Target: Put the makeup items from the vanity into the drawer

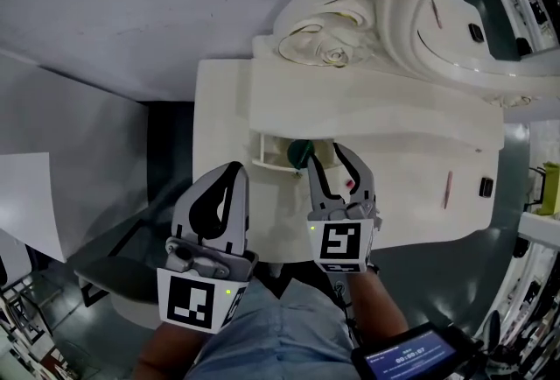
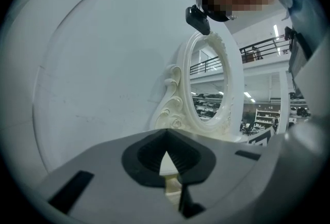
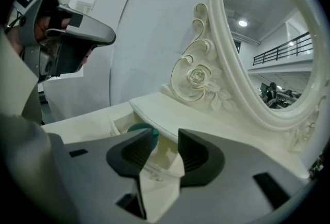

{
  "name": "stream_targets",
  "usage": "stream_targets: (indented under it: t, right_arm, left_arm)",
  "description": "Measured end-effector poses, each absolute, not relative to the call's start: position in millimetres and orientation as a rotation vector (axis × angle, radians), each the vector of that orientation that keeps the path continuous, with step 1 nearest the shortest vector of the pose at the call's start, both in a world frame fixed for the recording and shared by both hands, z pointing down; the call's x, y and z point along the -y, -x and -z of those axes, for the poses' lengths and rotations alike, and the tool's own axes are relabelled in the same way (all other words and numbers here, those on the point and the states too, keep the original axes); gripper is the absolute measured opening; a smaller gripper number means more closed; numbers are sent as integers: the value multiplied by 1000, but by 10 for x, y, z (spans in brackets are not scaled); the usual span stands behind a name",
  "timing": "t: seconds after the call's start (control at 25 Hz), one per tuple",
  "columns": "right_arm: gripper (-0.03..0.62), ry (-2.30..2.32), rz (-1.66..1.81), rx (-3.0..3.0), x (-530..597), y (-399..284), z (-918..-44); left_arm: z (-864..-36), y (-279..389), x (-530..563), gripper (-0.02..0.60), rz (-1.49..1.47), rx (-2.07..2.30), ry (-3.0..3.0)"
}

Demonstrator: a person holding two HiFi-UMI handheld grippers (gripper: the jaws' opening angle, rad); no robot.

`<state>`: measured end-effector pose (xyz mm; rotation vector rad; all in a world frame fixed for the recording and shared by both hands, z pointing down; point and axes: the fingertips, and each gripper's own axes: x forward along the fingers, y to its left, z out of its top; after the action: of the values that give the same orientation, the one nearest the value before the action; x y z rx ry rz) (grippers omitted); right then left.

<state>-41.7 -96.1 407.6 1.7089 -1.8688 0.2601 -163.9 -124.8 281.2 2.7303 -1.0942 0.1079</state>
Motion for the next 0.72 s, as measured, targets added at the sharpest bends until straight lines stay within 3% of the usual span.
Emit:
stream_targets:
  t: [0.72]
  right_arm:
    - [181,-1601,-187,1748,1123,437,-4223]
  left_arm:
    - [-2949,1780,1439,0,-82,1121,-2667]
